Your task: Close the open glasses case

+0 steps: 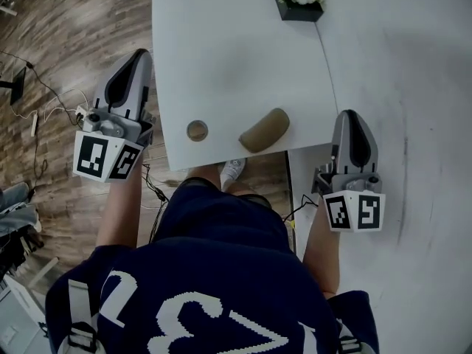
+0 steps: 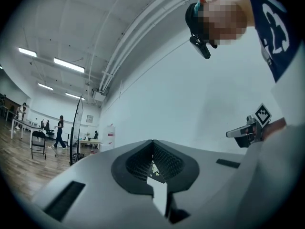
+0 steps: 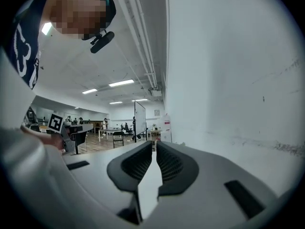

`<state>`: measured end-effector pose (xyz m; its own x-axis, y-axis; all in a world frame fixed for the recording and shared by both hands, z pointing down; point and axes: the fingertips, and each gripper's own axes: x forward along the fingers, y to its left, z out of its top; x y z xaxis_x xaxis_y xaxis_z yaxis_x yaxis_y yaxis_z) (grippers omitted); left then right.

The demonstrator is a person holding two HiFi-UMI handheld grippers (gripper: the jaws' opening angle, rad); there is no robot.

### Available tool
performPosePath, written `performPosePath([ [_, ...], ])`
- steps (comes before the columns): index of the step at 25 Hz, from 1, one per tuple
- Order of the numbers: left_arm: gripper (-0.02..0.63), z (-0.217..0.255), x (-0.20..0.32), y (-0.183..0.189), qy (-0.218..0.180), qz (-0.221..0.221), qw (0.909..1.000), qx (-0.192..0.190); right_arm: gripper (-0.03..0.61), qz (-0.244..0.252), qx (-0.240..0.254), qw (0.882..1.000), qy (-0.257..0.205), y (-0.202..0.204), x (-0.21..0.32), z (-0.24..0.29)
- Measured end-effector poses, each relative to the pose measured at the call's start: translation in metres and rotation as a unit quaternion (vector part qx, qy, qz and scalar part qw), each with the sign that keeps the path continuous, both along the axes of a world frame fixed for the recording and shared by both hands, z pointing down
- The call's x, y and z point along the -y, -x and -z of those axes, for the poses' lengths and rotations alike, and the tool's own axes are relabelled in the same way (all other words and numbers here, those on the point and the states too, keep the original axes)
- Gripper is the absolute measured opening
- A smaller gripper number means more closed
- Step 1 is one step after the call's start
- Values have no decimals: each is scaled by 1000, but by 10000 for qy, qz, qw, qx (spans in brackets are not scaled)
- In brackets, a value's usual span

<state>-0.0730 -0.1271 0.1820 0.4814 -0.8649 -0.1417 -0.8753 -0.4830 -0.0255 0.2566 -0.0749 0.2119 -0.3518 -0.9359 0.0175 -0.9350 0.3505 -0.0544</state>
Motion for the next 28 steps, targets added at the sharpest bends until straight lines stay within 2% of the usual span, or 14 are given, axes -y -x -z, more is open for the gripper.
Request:
performPosePath([
  [4,12,-16,10,-10,124,-138,9997,-151,48,32,67,9991,409,1,8,-32],
  [7,12,-30,20,-20,292,-371,9988,-121,58,65,374,9963,777,7,11,-56],
  [9,12,-44,24,-27,462,-569,9973,-13,75,33,590,9922,1097,10,11,-77],
  [13,12,-72,28,-29,665,-815,9943,186,123,-138,626,9790,1936,19,2,-142],
  [15,12,-84,35,-28,789,-914,9925,170,155,-192,805,9670,2411,23,0,-176],
  [16,12,-90,39,-28,854,-960,9916,163,169,-225,1051,9585,2642,24,-1,-193],
  [19,12,-104,46,-29,1001,-1093,9888,167,187,-444,2049,9247,3179,24,-6,-239],
  [21,12,-112,46,-32,1078,-1189,9869,188,198,-627,2373,9054,3464,22,-15,-266],
  [23,12,-118,45,-36,1140,-1282,9849,225,226,-727,2630,8908,3633,22,-22,-283],
  [26,12,-125,44,-42,1199,-1352,9832,274,233,-769,3197,8710,3650,19,-24,-295],
  [28,12,-128,46,-43,1245,-1362,9824,278,232,-679,3295,8667,3682,20,-20,-298],
])
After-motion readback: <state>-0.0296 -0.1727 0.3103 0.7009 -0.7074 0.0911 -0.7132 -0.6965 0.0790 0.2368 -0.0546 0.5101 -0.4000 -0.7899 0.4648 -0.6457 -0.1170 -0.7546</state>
